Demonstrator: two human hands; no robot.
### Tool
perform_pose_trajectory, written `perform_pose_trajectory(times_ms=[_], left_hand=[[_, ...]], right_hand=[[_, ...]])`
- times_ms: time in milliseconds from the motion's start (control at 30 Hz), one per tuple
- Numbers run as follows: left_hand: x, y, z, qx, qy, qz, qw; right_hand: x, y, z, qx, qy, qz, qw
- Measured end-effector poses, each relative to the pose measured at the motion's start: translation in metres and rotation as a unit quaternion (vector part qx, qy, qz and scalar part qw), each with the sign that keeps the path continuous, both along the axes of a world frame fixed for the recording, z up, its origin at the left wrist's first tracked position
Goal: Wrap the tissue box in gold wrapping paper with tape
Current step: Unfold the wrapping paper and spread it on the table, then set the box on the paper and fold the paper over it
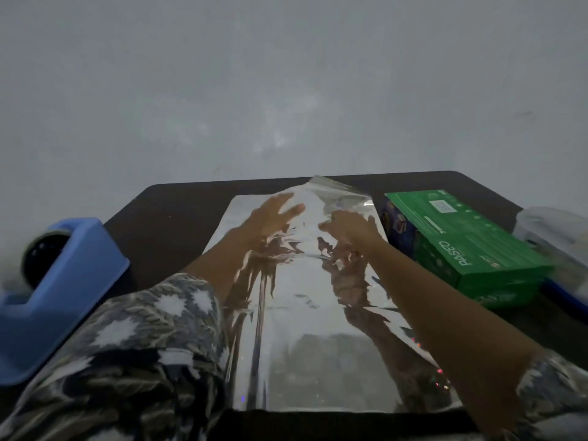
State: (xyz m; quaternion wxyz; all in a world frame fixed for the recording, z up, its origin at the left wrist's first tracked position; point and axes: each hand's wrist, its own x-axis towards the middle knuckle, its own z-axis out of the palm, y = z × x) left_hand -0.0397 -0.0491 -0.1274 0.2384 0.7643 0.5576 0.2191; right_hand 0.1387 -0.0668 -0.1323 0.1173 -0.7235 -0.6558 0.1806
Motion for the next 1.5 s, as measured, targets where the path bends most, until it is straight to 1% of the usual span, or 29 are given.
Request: perform_pose_trajectory(times_ms=[33,67,167,200,267,333,400,433,467,533,600,633,700,733,800,867,933,1000,1067,1133,1200,1233,1267,1300,1367,1400,1433,1467,1500], left_hand=[[-0.005,-0.004,0.009,-0.018,-0.048,0.005,0.999],[-0.011,-0.007,0.018,-0.032,-0.041,0.003,0.999],[-0.022,-0.039,0.027,-0.062,0.104,-0.024,0.992],[-0.022,-0.053,0.026,-0.066,0.131,-0.034,0.989],[-0.014,-0.072,0.019,-0.070,0.143,-0.045,0.986],[-0.001,-0.083,0.013,-0.076,0.150,-0.055,0.984],[0.010,-0.085,0.009,-0.072,0.154,-0.048,0.984],[0.013,-0.082,0.006,-0.071,0.151,-0.038,0.985],[0.016,-0.080,0.006,-0.070,0.144,-0.032,0.987],[0.023,-0.075,0.005,-0.079,0.126,-0.035,0.988],[0.028,-0.074,0.005,-0.092,0.094,-0.045,0.990],[0.030,-0.074,0.005,-0.096,0.084,-0.047,0.991],[0.033,-0.075,0.007,-0.095,0.088,-0.047,0.990],[0.033,-0.076,0.009,-0.092,0.106,-0.053,0.989],[0.034,-0.075,0.014,-0.079,0.160,-0.063,0.982],[0.033,-0.073,0.016,-0.028,0.224,-0.054,0.973],[0.034,-0.073,0.019,0.019,0.273,-0.033,0.961],[0.035,-0.072,0.020,0.018,0.292,-0.014,0.956],[0.036,-0.074,0.021,-0.014,0.282,0.000,0.959],[0.036,-0.075,0.020,-0.059,0.200,-0.009,0.978],[0.033,-0.075,0.020,-0.093,0.020,0.021,0.995],[0.029,-0.075,0.021,-0.100,-0.087,0.054,0.990],[0.022,-0.076,0.023,-0.115,-0.189,0.100,0.970],[0.013,-0.078,0.027,-0.137,-0.290,0.139,0.937],[-0.015,-0.078,0.036,-0.202,-0.459,0.168,0.849],[-0.030,-0.078,0.041,-0.228,-0.505,0.157,0.817],[-0.043,-0.078,0.048,-0.247,-0.516,0.135,0.809],[-0.054,-0.080,0.054,-0.264,-0.490,0.113,0.823],[-0.059,-0.083,0.059,-0.277,-0.443,0.095,0.847]], right_hand=[[0.002,-0.007,-0.001,-0.014,0.022,0.006,1.000],[0.005,-0.011,-0.004,-0.014,0.057,0.004,0.998],[0.008,-0.035,-0.006,-0.007,0.192,-0.005,0.981],[0.008,-0.040,-0.003,0.022,0.161,0.007,0.987],[0.006,-0.045,0.003,0.112,0.066,0.030,0.991],[0.005,-0.058,0.018,0.202,0.029,0.040,0.978],[0.017,-0.073,0.040,0.260,-0.048,0.004,0.964],[0.027,-0.079,0.051,0.270,-0.085,-0.023,0.959],[0.041,-0.086,0.060,0.256,-0.114,-0.061,0.958],[0.074,-0.106,0.073,0.158,-0.142,-0.143,0.967],[0.107,-0.111,0.071,0.038,-0.107,-0.199,0.973],[0.119,-0.108,0.066,-0.006,-0.059,-0.221,0.974],[0.136,-0.097,0.057,-0.060,0.019,-0.223,0.973],[0.141,-0.091,0.053,-0.069,0.032,-0.214,0.974],[0.145,-0.093,0.053,-0.028,0.034,-0.210,0.977],[0.139,-0.111,0.061,0.031,0.026,-0.207,0.978],[0.137,-0.116,0.069,0.094,0.044,-0.202,0.974],[0.130,-0.121,0.086,0.153,0.088,-0.155,0.972],[0.112,-0.120,0.104,0.193,0.144,-0.056,0.969],[0.088,-0.120,0.114,0.186,0.165,0.039,0.968],[0.064,-0.116,0.111,0.154,0.154,0.090,0.972],[0.055,-0.113,0.107,0.140,0.140,0.100,0.975],[0.049,-0.109,0.102,0.135,0.129,0.109,0.976],[0.045,-0.108,0.099,0.128,0.124,0.116,0.977],[0.041,-0.104,0.095,0.111,0.150,0.139,0.973],[0.040,-0.102,0.093,0.103,0.153,0.154,0.971],[0.039,-0.100,0.093,0.097,0.135,0.170,0.971],[0.036,-0.099,0.091,0.097,0.097,0.188,0.973],[0.032,-0.098,0.091,0.103,0.049,0.203,0.973]])
